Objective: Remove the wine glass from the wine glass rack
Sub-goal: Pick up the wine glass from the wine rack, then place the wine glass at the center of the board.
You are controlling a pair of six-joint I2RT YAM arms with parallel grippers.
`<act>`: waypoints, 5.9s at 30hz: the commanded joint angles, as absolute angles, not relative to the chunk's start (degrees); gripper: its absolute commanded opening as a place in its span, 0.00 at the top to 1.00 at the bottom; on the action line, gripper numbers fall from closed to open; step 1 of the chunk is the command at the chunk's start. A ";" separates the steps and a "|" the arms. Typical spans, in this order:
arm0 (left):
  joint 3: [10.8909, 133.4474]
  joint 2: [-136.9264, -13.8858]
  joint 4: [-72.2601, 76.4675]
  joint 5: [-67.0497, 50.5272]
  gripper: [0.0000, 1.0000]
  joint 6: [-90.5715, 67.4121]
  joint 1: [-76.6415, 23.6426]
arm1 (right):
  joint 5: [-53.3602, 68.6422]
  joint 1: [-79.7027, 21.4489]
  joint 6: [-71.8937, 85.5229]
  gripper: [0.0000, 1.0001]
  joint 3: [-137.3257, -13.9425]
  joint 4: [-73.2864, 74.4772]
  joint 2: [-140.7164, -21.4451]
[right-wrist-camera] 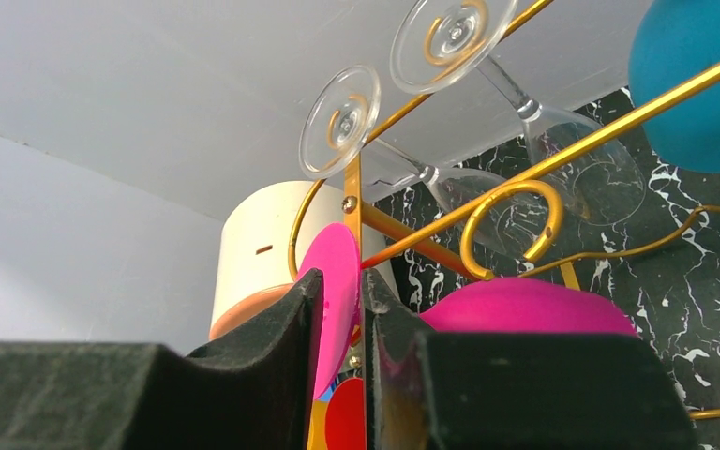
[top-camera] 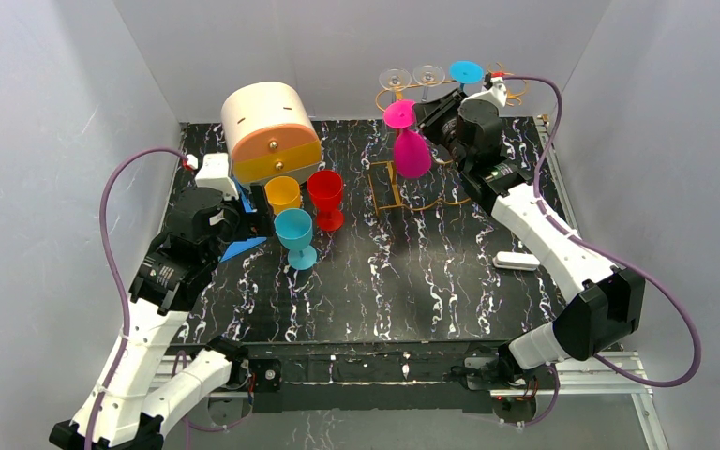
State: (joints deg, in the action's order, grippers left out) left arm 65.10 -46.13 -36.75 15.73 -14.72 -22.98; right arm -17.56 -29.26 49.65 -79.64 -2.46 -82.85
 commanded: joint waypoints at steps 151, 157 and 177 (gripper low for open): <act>56.16 -62.26 -0.26 -32.61 0.91 -30.67 -36.91 | 50.43 -28.54 44.07 0.99 -46.94 -29.87 -63.99; 56.34 -62.84 -0.27 -34.42 1.00 -30.76 -36.87 | 49.14 -28.51 44.23 0.95 -46.18 -28.30 -62.58; 56.45 -61.73 2.87 -37.64 1.00 -30.19 -37.06 | 51.28 -28.71 51.78 0.47 -34.87 -31.88 -56.35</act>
State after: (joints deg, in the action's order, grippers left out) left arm 56.73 -62.59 0.40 -35.35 -30.89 -36.88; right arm 48.64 -28.25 46.50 -35.81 -25.17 -56.29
